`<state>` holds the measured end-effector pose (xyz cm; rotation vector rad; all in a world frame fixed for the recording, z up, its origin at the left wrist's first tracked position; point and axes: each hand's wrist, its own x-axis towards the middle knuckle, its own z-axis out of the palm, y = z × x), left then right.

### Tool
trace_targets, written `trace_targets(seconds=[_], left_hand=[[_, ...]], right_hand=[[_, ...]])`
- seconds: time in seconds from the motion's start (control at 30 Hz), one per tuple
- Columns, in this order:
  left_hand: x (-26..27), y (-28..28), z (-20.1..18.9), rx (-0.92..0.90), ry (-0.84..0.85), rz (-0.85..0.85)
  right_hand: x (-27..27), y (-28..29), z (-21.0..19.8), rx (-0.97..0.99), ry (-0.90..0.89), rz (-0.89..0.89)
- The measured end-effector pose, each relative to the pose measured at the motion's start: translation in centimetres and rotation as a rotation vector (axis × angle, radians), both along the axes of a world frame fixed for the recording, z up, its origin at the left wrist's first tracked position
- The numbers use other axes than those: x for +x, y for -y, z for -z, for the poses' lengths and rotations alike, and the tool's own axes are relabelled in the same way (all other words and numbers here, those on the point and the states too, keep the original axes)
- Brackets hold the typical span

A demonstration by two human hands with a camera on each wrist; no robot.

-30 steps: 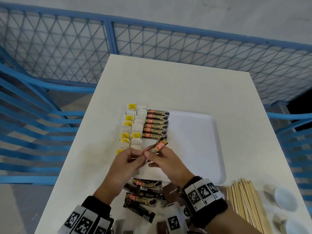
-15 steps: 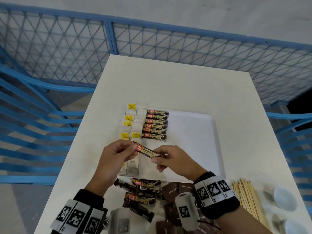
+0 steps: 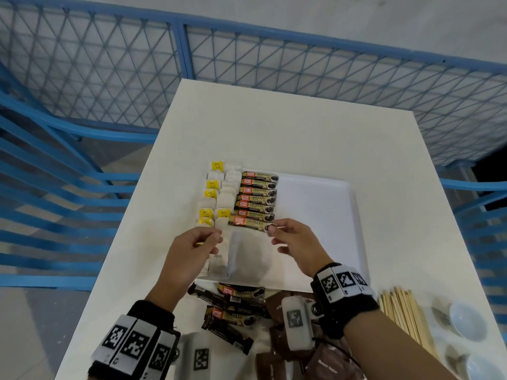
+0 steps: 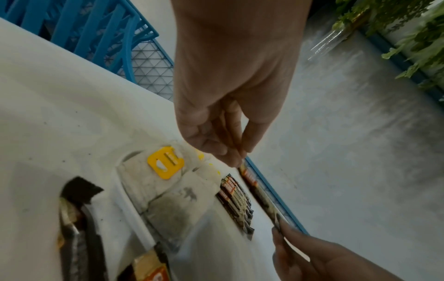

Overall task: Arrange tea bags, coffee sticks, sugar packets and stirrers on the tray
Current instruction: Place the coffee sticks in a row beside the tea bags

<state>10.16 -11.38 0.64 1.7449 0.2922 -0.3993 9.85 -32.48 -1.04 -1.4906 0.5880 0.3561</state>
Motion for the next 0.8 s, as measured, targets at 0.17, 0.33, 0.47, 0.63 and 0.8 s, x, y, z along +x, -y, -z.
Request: trace_targets(seconds=[0.17,0.33,0.47,0.63,0.8], left_hand=[[-1.3,-2.5,0.7,0.095,0.027,0.058],[-3.1,-4.5,1.4,0.171,-0.004,0.092],[-3.7,-5.2,1.9,0.224,-0.012,0.123],[-4.1,-5.2,2.3,0.273,0.043,0.211],[-4.9,-5.2,3.0,0.365,0.101,0.329]], right_hand=[[1.4,1.1,1.9,-0.253,-0.043,-0.024],[2.2,1.2,3.1,-0.331,-0.072,-0.091],[2.8,0.7,3.6,-0.397,-0.052,-0.088],[3.2,0.2,4.0,-0.556,-0.021,-0.114],[3.2,0.1,3.8,-0.634,-0.046,-0.14]])
